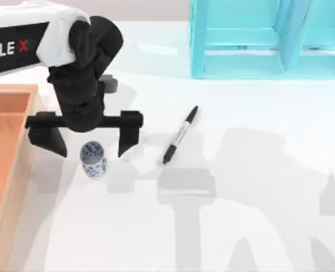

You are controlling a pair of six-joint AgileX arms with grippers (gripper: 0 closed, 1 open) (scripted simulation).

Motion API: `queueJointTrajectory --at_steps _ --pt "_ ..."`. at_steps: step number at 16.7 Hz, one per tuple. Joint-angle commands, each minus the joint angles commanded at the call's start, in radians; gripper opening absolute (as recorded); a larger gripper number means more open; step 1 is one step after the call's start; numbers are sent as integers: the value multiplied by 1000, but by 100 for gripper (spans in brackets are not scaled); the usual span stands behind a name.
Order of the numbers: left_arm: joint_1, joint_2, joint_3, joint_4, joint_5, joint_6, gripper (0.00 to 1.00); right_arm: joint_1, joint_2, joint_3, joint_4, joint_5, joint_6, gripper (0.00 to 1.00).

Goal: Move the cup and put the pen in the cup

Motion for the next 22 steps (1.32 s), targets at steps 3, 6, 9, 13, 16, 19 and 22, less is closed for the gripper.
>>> queueJointTrajectory --at_steps 3,6,9,13,16,19,22 --pt "2 0 38 -37 1 -3 100 0 0 0 0 0 0 100" --pt "-2 9 163 -161 0 -5 100 0 0 0 0 0 0 100" --pt "-7 16 316 -314 0 -6 100 0 0 0 0 0 0 100" --pt "-5 1 515 -518 1 -6 100 0 0 0 0 0 0 100" --pt "-6 -3 592 -595 0 -6 100 0 0 0 0 0 0 100" --pt "-6 -3 597 -600 0 -6 100 0 0 0 0 0 0 100" --pt "-15 14 608 -590 -8 -1 100 0 0 0 0 0 0 100"
